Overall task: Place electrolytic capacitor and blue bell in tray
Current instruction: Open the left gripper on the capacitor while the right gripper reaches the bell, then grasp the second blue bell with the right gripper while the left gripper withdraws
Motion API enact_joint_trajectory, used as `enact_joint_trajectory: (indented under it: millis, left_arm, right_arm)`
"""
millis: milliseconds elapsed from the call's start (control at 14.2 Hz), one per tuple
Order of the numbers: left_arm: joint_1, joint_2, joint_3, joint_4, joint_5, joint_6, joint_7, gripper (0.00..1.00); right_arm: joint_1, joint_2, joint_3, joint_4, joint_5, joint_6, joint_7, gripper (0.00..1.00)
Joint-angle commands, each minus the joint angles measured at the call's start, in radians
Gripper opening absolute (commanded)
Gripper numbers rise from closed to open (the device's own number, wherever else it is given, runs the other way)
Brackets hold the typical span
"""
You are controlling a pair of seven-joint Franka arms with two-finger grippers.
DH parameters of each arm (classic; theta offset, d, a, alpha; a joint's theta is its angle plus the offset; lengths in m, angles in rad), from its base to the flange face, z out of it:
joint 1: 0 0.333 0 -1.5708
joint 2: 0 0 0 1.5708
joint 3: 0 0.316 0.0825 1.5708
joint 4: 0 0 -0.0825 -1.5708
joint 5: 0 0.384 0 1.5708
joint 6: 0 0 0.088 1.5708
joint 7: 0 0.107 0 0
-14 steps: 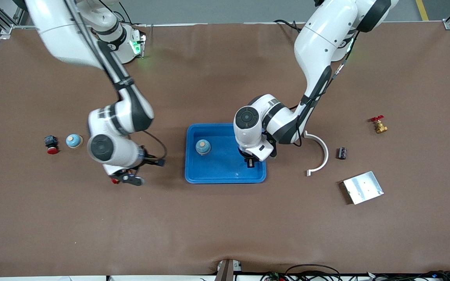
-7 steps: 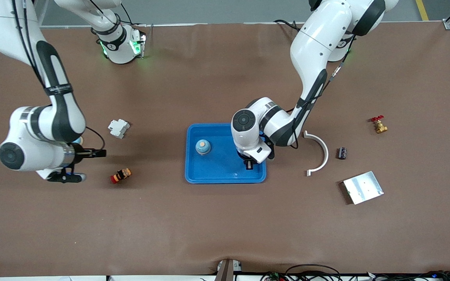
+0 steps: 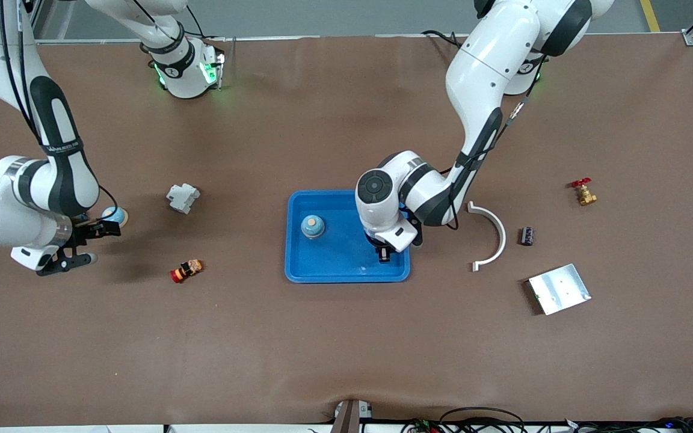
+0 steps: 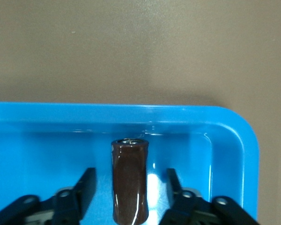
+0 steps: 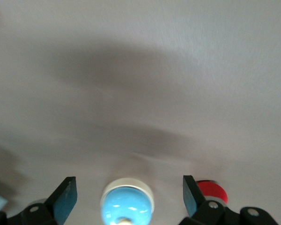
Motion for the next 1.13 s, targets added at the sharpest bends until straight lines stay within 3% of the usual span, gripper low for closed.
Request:
enact_joint_trajectory:
  millis: [0, 211, 563, 1056]
  left_arm:
    - [-0.016, -0.003, 0.015, 0.032, 0.009, -0.038, 0.012, 1.0]
    - [-0.007, -0.024, 0.011, 0.033, 0.006, -0.086, 0.071, 1.0]
    - [-0.001, -0.1, -0.012, 0.029, -0.003, -0.233, 0.412, 1.0]
    - [0.004, -0.138, -0.041, 0.021, -0.005, -0.236, 0.762, 1.0]
  right_arm:
    - [-0.003, -0.047, -0.012, -0.066, -0.015, 0.033, -0.059, 1.0]
    - [0.006, -0.05, -0.024, -0.106, 0.001, 0.017, -0.076, 1.0]
    - [0.024, -0.047, -0.04, -0.156, 0.085, 0.028, -0.076, 1.0]
    - [0.066, -0.041, -0.078, -0.158, 0.087, 0.048, -0.076, 1.0]
